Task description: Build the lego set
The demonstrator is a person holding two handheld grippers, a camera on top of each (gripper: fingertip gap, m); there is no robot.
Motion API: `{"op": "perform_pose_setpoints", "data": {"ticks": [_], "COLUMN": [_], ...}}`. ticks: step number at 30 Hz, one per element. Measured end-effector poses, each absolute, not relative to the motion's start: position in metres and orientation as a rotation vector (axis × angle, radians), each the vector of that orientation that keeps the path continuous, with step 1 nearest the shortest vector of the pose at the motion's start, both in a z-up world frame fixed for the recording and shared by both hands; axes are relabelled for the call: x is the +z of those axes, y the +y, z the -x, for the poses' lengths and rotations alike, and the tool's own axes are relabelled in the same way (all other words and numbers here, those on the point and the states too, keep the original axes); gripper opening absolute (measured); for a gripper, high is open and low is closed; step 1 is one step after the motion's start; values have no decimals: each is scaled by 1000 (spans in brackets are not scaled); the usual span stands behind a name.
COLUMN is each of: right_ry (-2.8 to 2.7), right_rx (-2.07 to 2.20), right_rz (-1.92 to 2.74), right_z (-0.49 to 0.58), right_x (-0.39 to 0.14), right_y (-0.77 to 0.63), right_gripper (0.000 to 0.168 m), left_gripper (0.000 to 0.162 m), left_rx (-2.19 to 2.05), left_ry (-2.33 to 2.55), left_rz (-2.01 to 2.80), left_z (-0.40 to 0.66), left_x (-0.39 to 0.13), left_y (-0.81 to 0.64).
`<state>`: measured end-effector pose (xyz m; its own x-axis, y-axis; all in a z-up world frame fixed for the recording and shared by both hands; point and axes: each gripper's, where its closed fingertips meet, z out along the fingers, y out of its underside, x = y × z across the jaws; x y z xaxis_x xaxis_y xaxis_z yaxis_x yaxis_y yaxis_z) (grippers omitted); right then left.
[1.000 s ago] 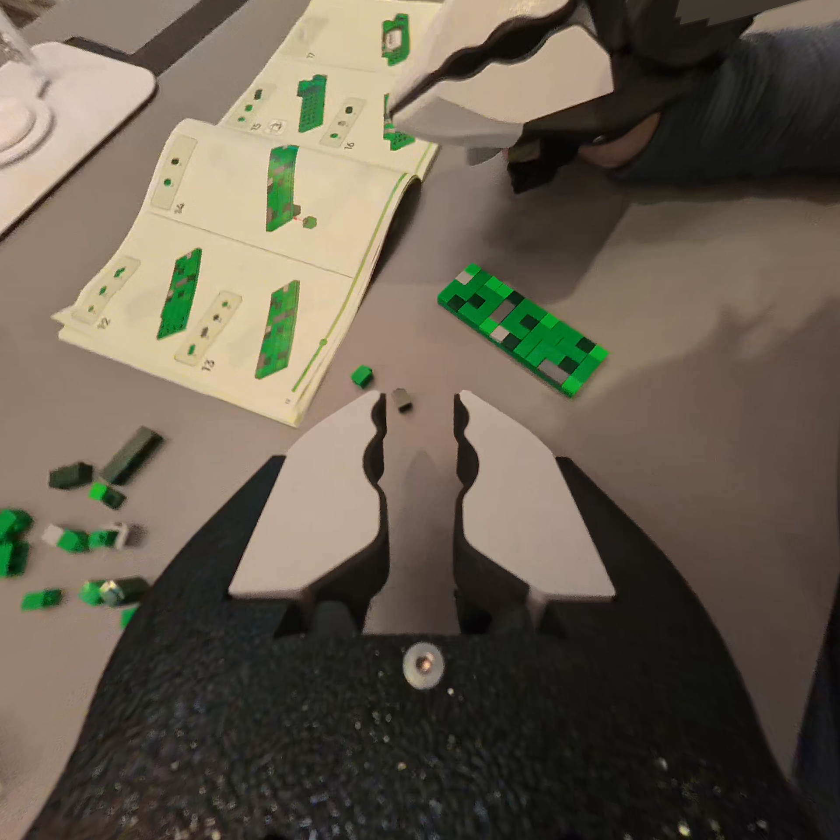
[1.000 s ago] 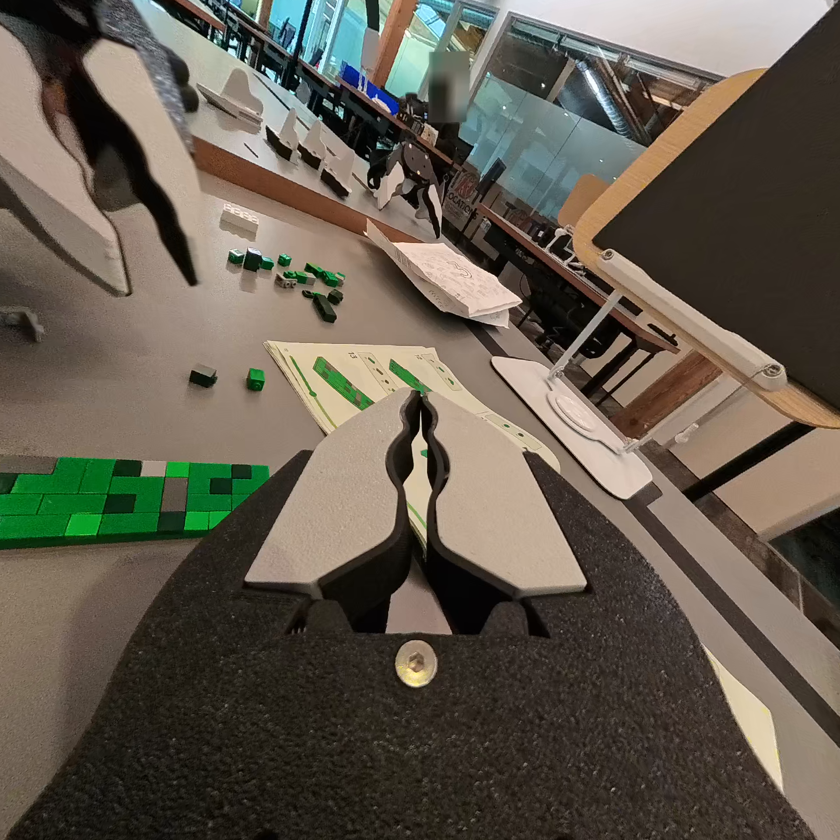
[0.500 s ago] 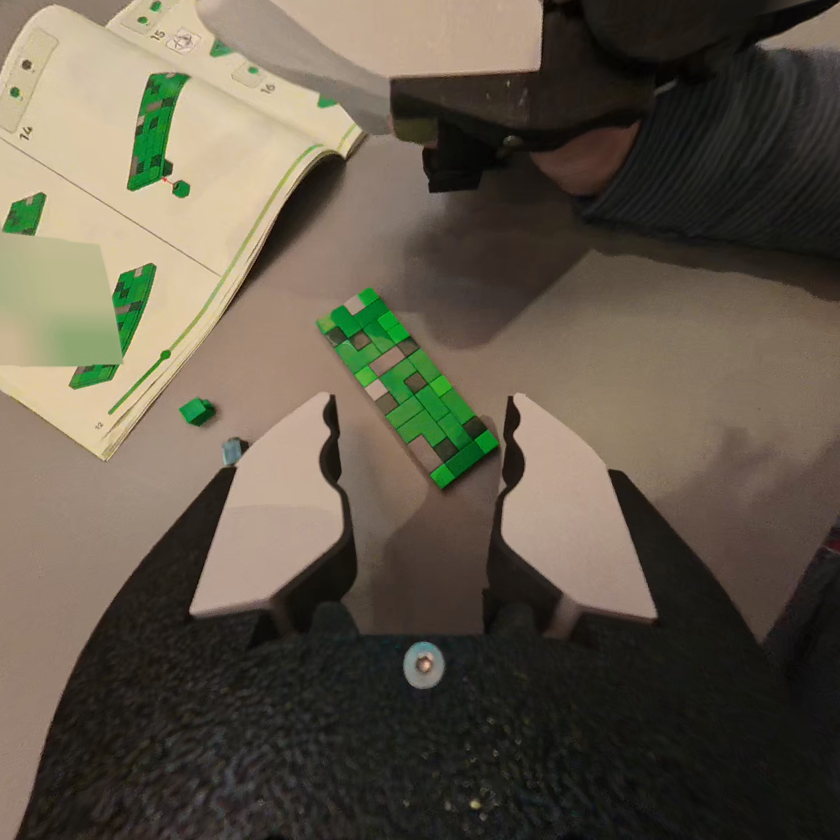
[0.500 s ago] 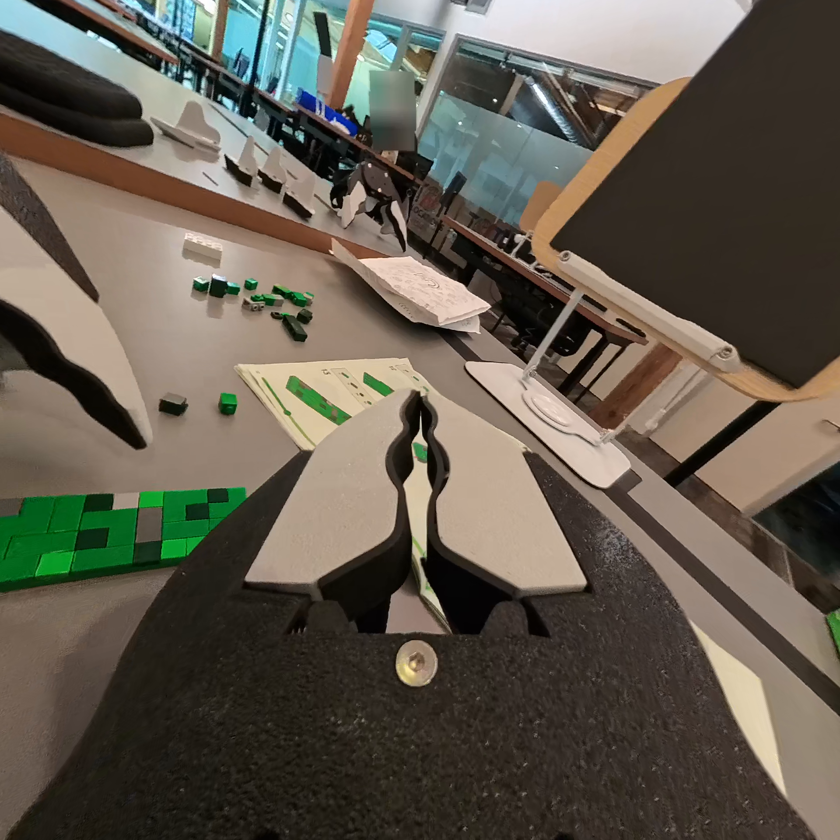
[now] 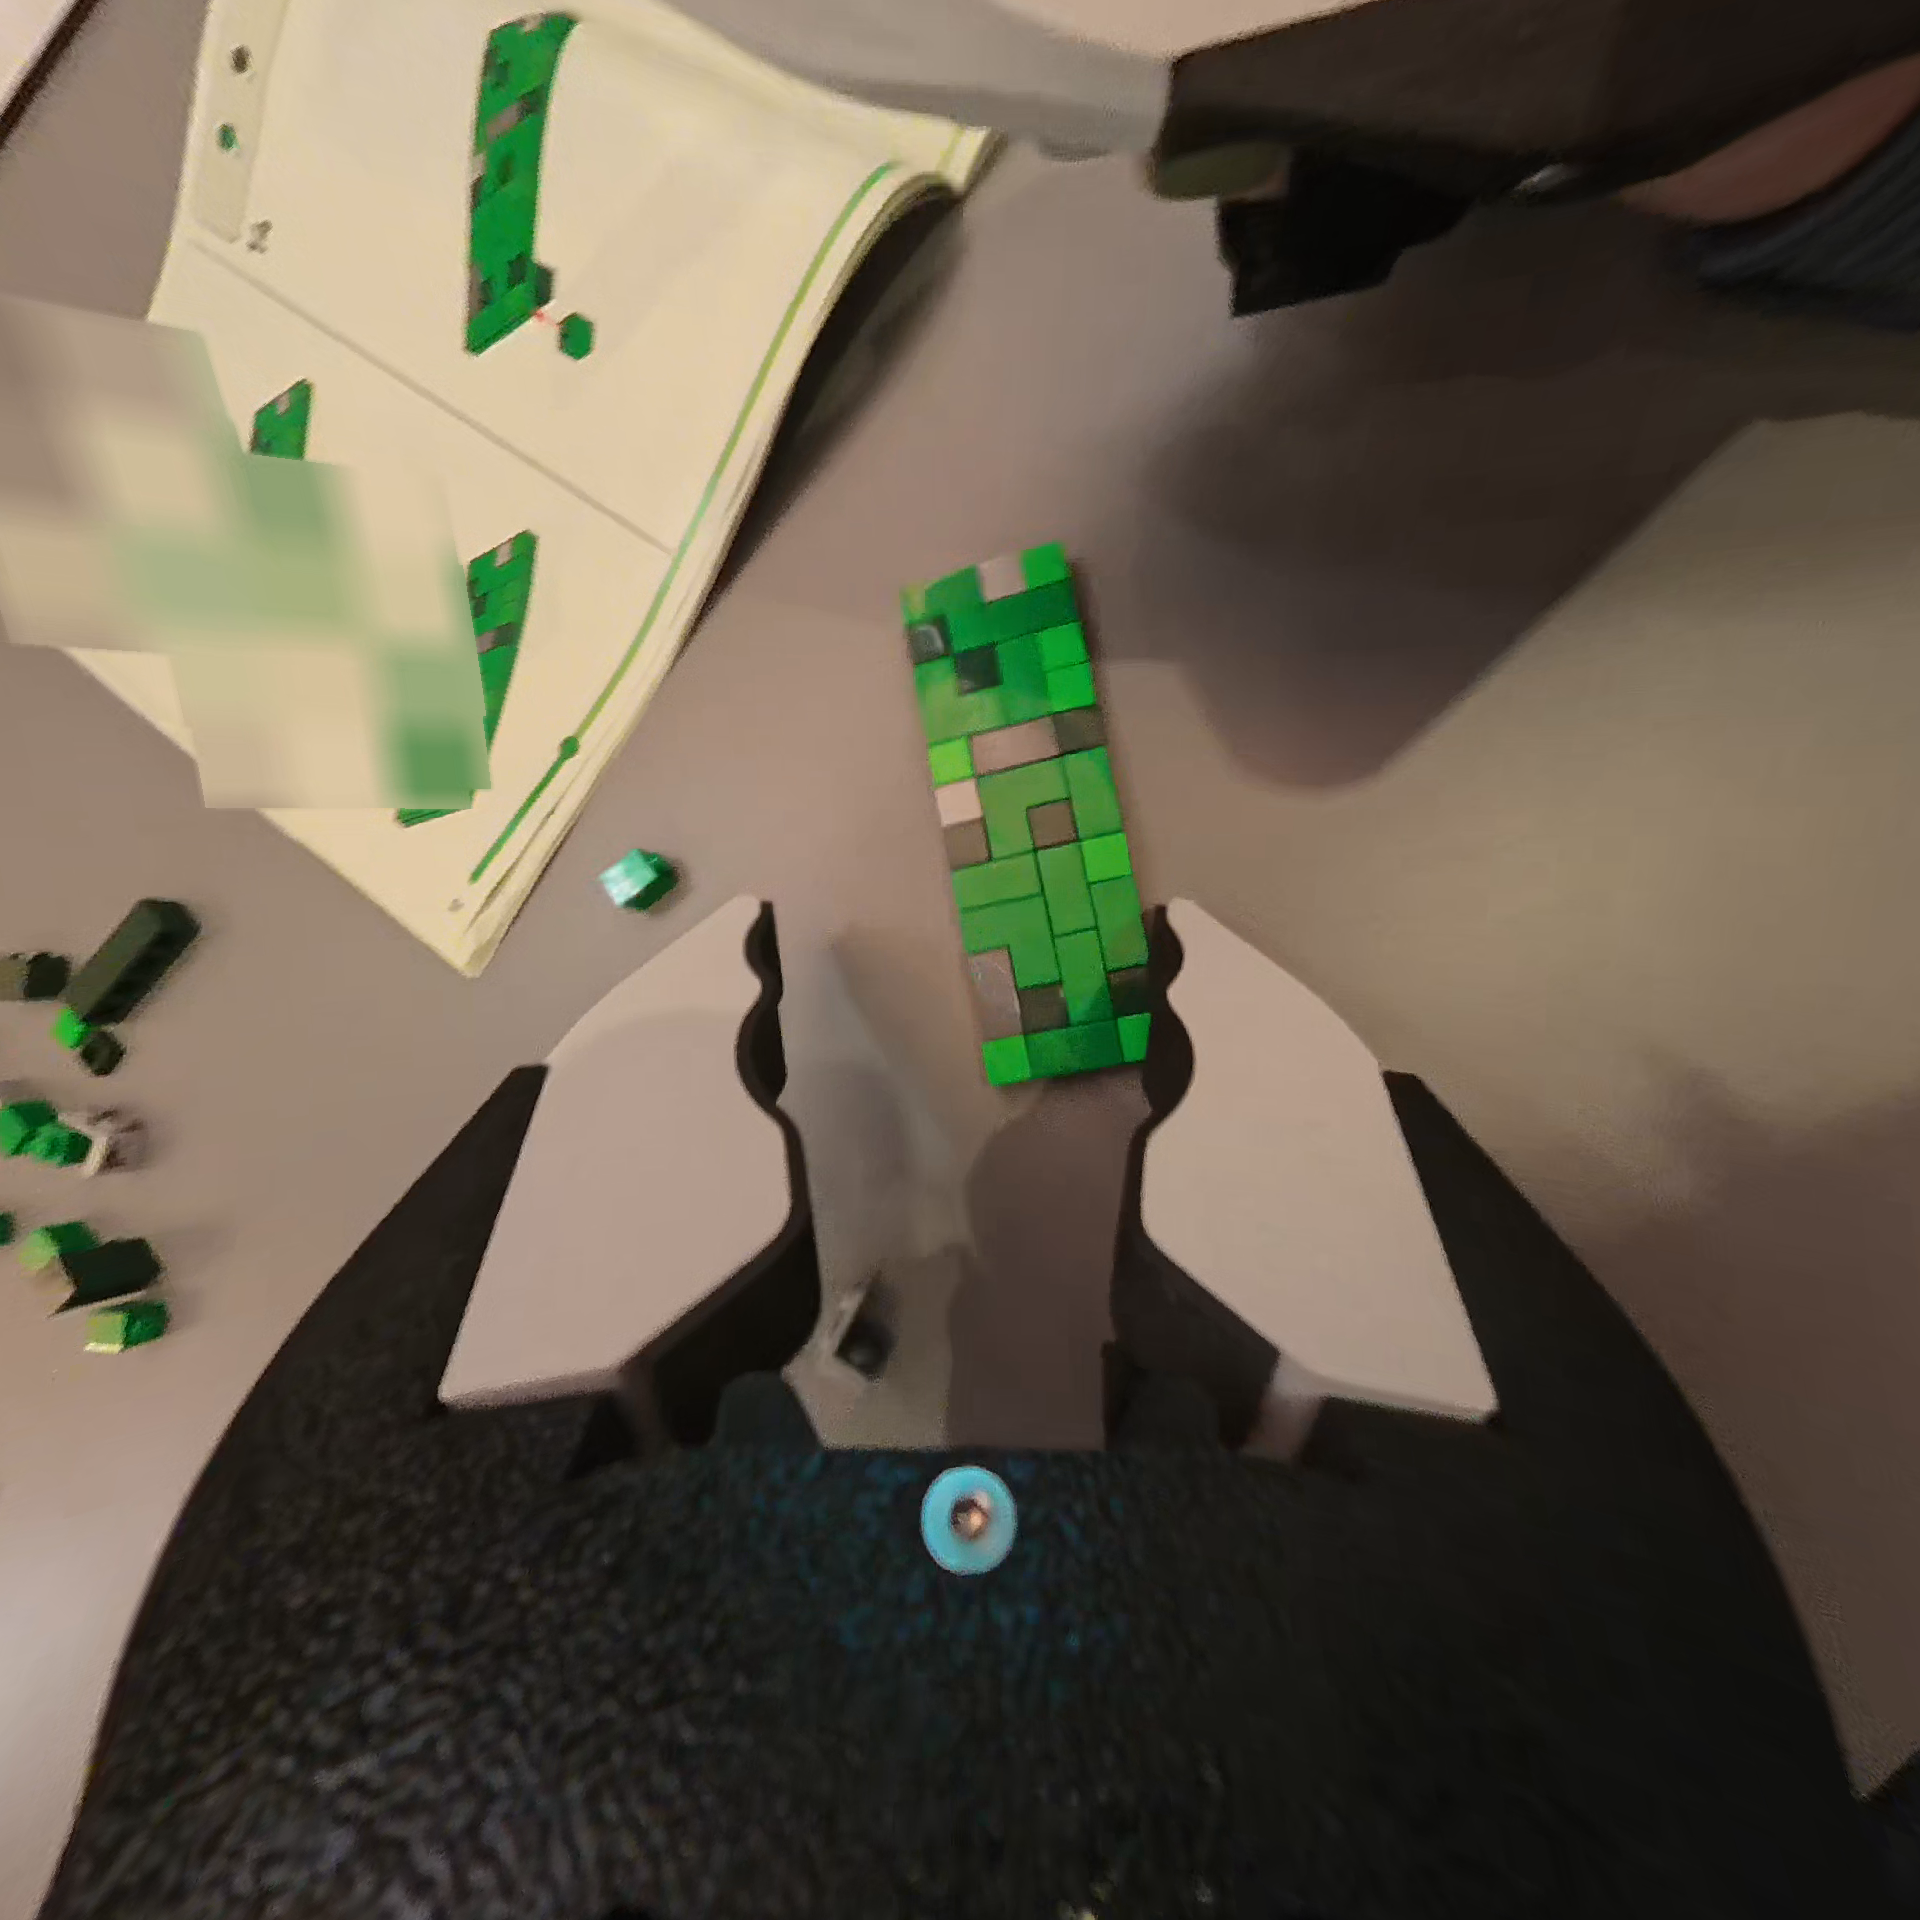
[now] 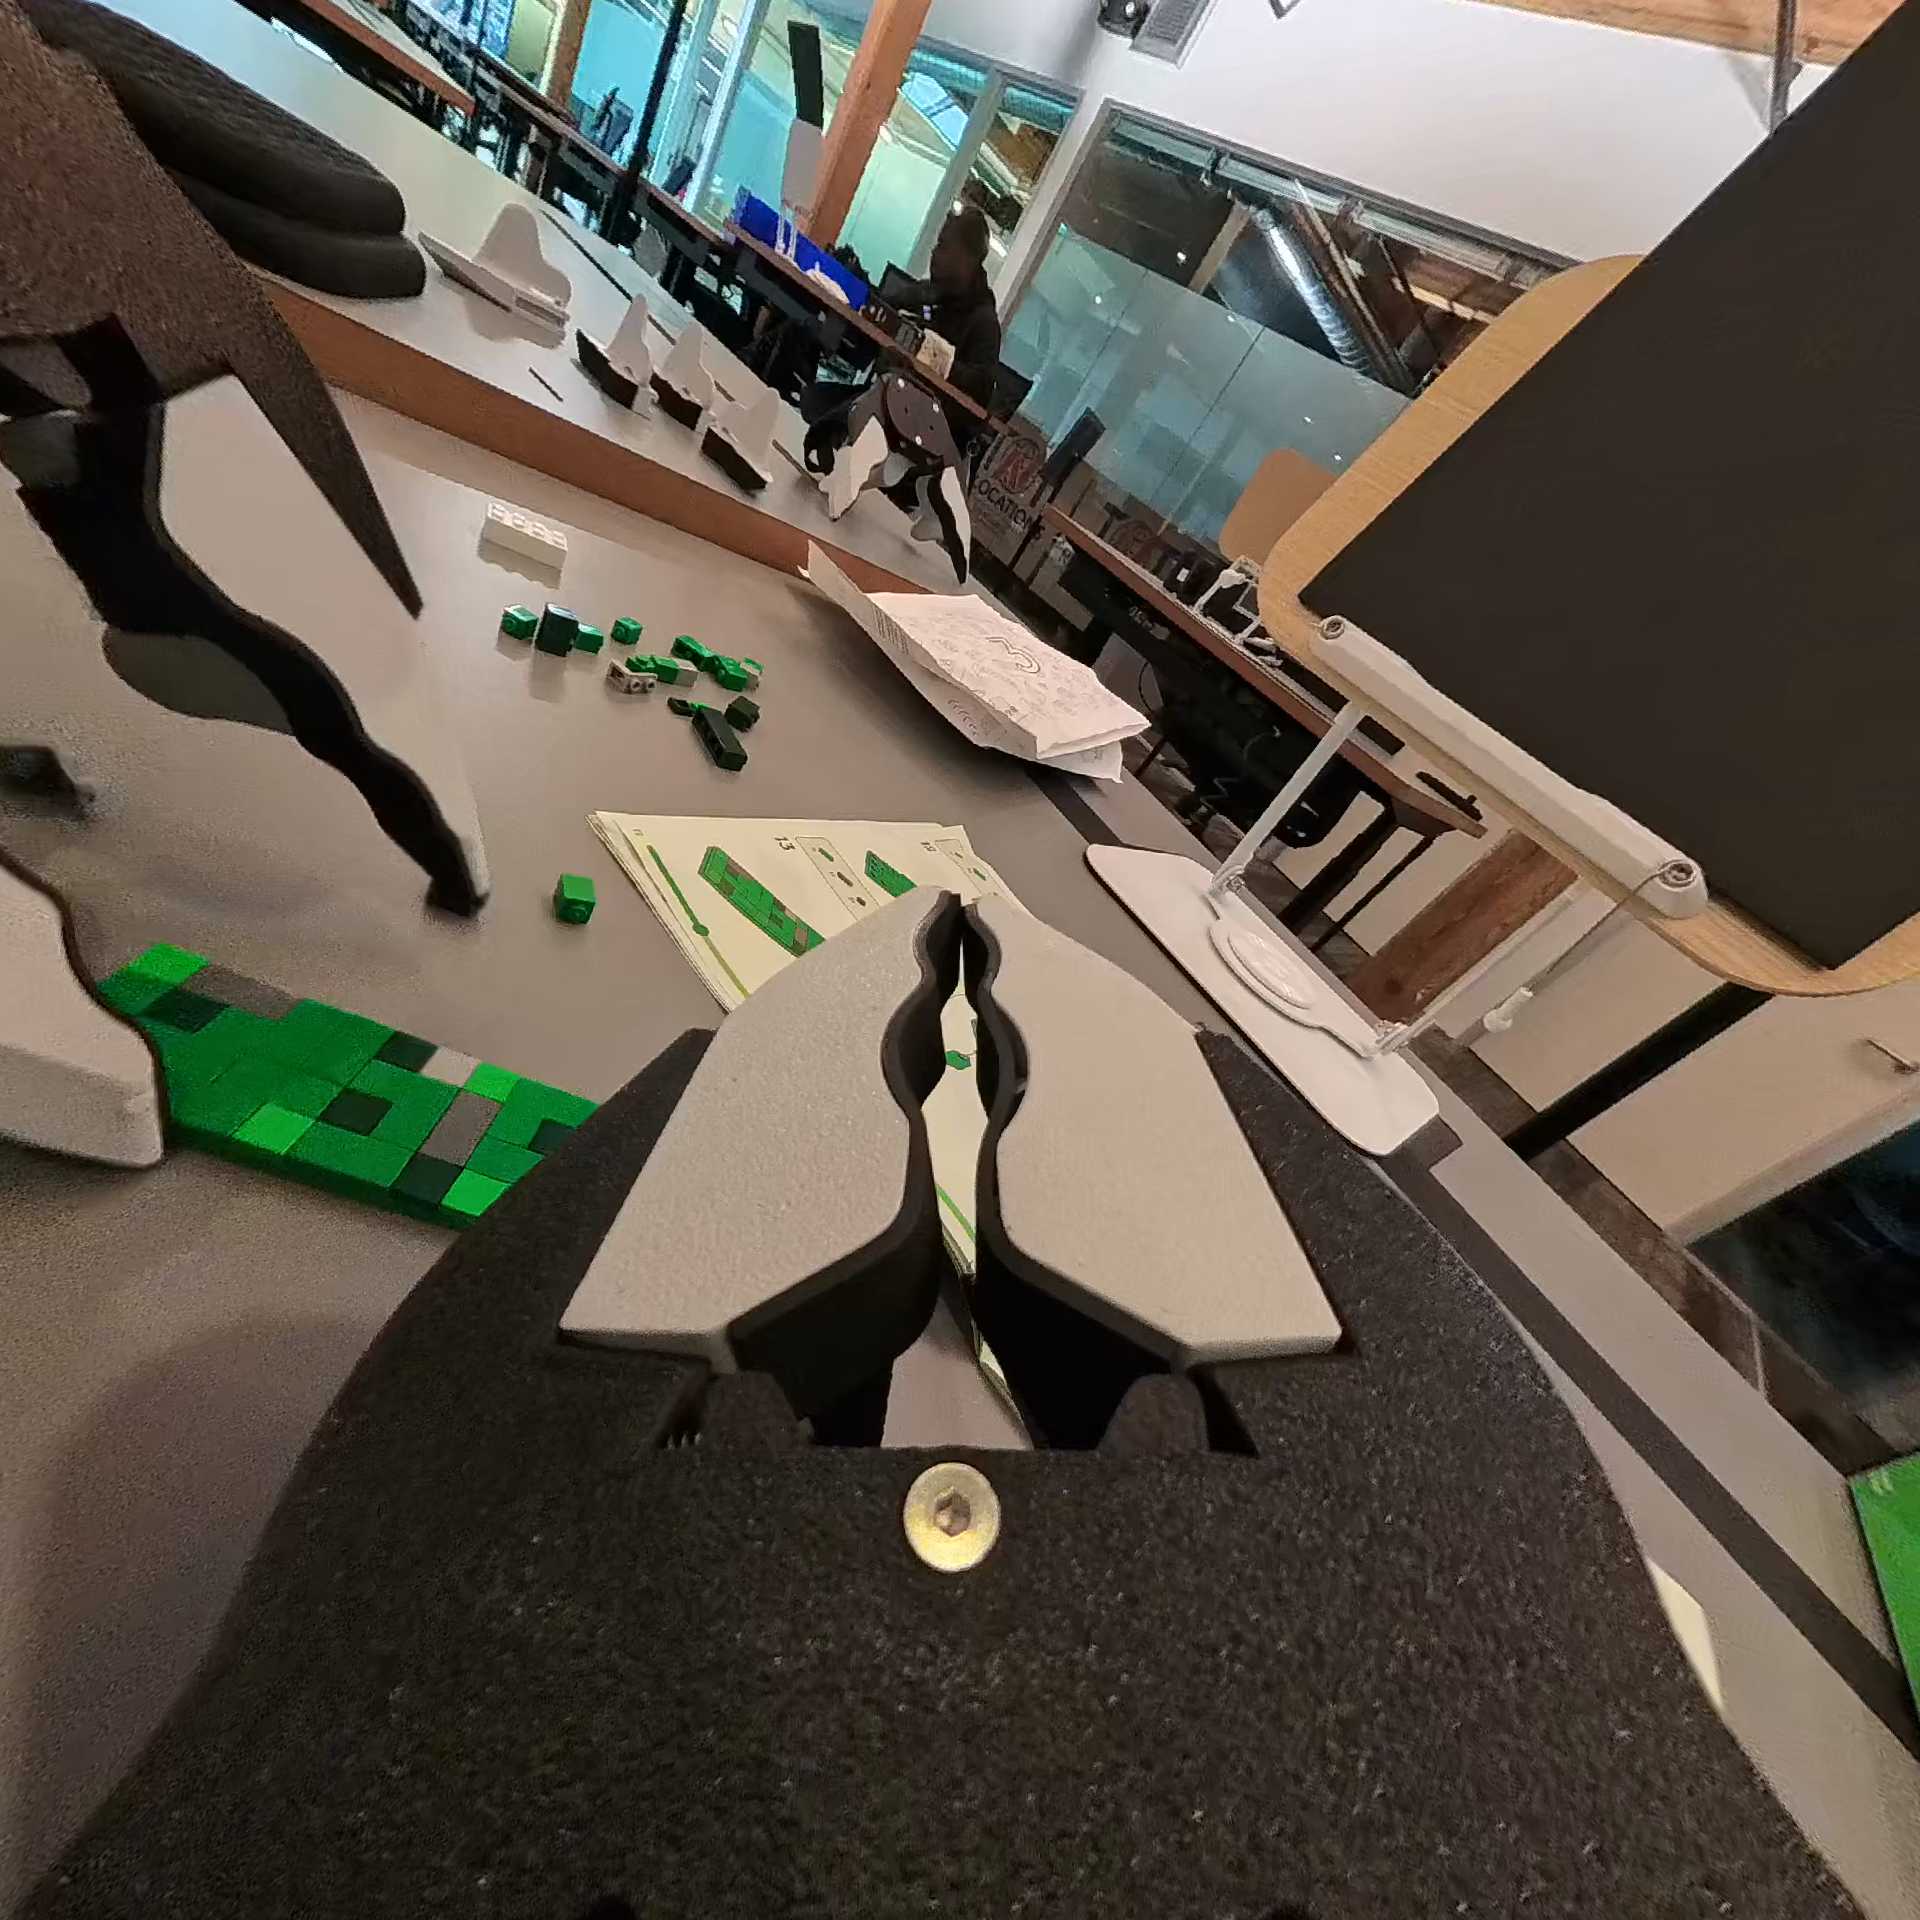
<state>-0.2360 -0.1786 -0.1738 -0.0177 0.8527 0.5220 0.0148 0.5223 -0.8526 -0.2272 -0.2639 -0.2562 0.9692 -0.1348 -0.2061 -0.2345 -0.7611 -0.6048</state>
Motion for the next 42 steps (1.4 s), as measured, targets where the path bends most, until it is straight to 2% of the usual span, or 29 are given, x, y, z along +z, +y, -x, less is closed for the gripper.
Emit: {"op": "perform_pose_setpoints", "data": {"ticks": [8,14,19,29,31,35,42], "right_ry": [-1485,-1527,-1581,-1612,-1629,-1720,-1793], "right_rx": [829,771,765,710,683,591,422], "right_rz": [737,457,403,345,326,361,291], "right_z": [235,223,220,214,213,217,218], "right_x": [-174,-168,-175,-179,-182,-199,-216], "right_y": [-192,-232,-244,-248,-247,-236,-231], "right_gripper": [0,0,0,0,5,42,43], "left_gripper": [63,45,34,33,33,33,33], "left_rx": [23,-85,-106,-15,-8,0,-123], "left_ry": [285,307,308,361,355,324,271], "left_rz": [2451,2473,2464,2421,2402,2355,2311], "left_z": [223,216,215,223,225,232,231], "left_x": [-260,-263,-263,-259,-256,-246,-237], "left_y": [-263,-263,-262,-261,-261,-260,-260]}}
